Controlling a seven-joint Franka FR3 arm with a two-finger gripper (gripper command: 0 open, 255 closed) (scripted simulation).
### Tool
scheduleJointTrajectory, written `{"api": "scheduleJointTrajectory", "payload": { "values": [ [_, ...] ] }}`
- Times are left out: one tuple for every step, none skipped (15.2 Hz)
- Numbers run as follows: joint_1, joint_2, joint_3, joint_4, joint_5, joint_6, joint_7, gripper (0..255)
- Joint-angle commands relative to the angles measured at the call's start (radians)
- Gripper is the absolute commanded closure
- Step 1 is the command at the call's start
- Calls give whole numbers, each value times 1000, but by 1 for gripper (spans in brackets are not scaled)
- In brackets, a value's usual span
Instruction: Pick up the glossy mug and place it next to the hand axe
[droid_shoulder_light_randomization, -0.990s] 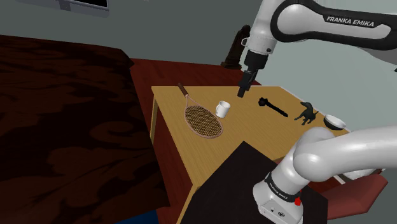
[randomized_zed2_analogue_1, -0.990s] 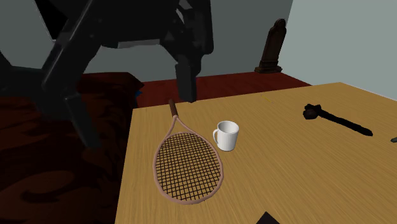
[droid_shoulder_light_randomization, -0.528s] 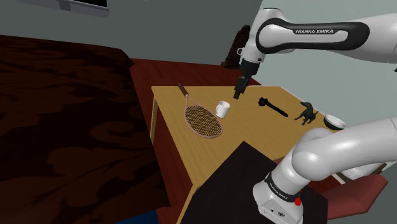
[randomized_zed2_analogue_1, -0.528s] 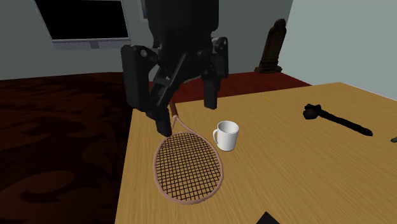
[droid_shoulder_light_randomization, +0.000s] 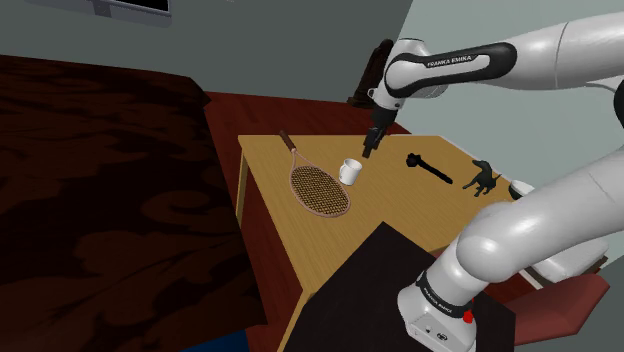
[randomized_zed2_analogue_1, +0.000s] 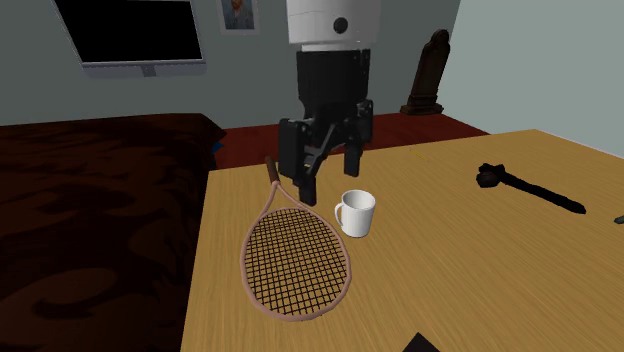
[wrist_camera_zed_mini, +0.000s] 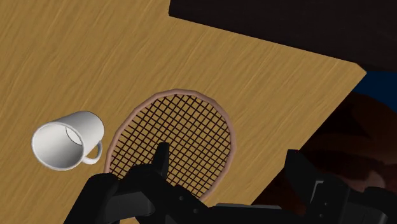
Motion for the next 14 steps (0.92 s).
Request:
{"api": "scheduleJointTrajectory", "payload": {
  "values": [
    [-8, 66, -29, 25, 2, 44, -40, 0],
    [-13, 100, -42, 39, 6, 64, -60, 0],
    [-17, 134, -55, 54, 11, 83, -81, 0],
    [-21, 169, -68, 71, 18, 101, -102, 0],
    [-25, 205, -80, 89, 26, 119, -124, 0],
    [-29, 241, -91, 108, 36, 135, -146, 0],
    [-34, 278, -101, 129, 47, 150, -168, 0],
    [-40, 315, -110, 151, 60, 164, -191, 0],
    [-46, 352, -118, 174, 74, 177, -214, 0],
    [-52, 390, -125, 198, 89, 189, -237, 0],
    [-60, 428, -131, 224, 105, 199, -260, 0],
    [-69, 466, -135, 251, 121, 208, -283, 0],
    [-79, 505, -138, 279, 138, 215, -305, 0],
    [-90, 543, -140, 309, 155, 222, -327, 0]
  ]
}}
